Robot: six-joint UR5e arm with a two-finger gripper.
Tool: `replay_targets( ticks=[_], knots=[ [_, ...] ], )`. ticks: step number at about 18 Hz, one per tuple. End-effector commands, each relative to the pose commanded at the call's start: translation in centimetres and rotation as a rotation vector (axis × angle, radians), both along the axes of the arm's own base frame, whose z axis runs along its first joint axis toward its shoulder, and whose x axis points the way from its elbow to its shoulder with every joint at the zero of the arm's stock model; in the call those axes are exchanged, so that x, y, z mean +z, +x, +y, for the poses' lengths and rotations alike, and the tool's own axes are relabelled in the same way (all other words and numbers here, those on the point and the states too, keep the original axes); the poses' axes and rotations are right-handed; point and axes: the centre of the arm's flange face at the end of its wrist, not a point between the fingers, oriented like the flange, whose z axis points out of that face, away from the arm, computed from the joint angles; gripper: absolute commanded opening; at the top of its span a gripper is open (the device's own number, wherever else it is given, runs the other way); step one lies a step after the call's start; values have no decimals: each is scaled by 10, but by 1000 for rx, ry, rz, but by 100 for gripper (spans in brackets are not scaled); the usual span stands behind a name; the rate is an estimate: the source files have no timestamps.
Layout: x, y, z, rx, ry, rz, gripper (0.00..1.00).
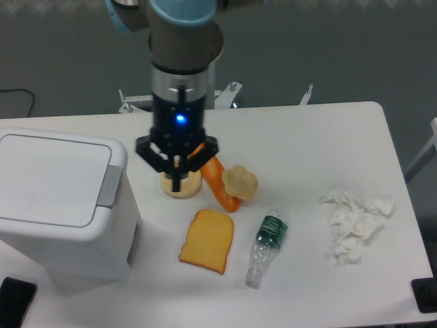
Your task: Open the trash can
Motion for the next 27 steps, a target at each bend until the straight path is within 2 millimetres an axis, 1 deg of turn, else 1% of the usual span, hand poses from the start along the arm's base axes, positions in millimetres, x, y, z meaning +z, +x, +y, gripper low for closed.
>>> replay_targets(
  ticks=[6, 8, 12, 17, 20, 23, 26, 27],
  knots=[
    [1, 23, 10, -44, 9, -8, 0],
    [-3, 26, 13, -50, 4, -12, 0],
    [-7, 26, 15, -51, -1, -15, 0],
    [-17, 24, 17, -52, -15, -23, 0],
    [-19, 23, 18, -52, -17, -25, 0],
    [-15, 24, 17, -52, -11, -21, 0],
    [-4, 24, 16, -53, 6, -10, 0],
    [-1, 23, 16, -55, 14, -12, 7]
  ],
)
